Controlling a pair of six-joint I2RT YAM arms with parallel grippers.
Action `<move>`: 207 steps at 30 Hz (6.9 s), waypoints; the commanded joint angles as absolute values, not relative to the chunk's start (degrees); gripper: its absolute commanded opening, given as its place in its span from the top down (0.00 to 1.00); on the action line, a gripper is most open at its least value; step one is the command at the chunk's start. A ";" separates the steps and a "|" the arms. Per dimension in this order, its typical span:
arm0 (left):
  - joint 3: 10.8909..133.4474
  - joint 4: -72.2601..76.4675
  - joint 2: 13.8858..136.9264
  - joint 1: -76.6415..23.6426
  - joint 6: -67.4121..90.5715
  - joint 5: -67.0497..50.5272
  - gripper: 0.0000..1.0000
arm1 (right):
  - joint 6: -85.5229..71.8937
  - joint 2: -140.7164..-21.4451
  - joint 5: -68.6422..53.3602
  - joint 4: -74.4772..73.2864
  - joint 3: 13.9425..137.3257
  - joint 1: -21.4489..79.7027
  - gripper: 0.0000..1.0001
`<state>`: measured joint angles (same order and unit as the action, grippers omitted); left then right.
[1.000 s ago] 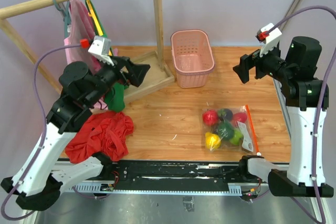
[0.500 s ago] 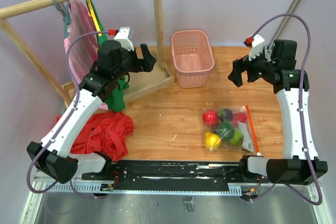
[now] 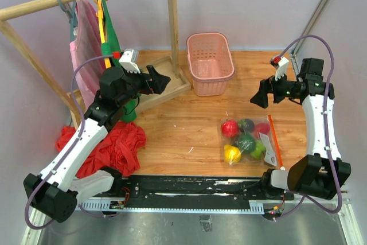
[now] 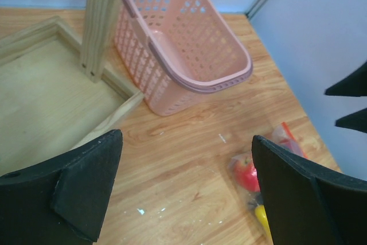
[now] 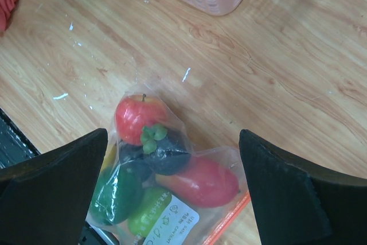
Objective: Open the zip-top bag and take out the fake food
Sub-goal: Adjust the zipper food storage bag at the center of the board.
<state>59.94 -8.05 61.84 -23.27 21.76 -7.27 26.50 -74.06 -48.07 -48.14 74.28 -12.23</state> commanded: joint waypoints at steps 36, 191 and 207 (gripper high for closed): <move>57.20 -6.29 52.43 -22.76 16.26 -17.97 0.06 | 70.51 -82.21 -52.90 -90.91 78.05 -29.43 0.01; 34.31 30.02 63.54 -47.69 4.62 -18.18 1.00 | 44.43 -49.11 -61.95 -44.39 53.18 3.16 0.01; 33.81 30.32 63.75 -47.65 4.63 -19.35 1.00 | 51.46 -57.15 -56.31 -47.15 55.76 2.90 0.52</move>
<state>34.68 27.38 64.79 -47.40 4.36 -19.11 47.00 -55.13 -57.04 -46.19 53.12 3.70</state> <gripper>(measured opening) 0.017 0.546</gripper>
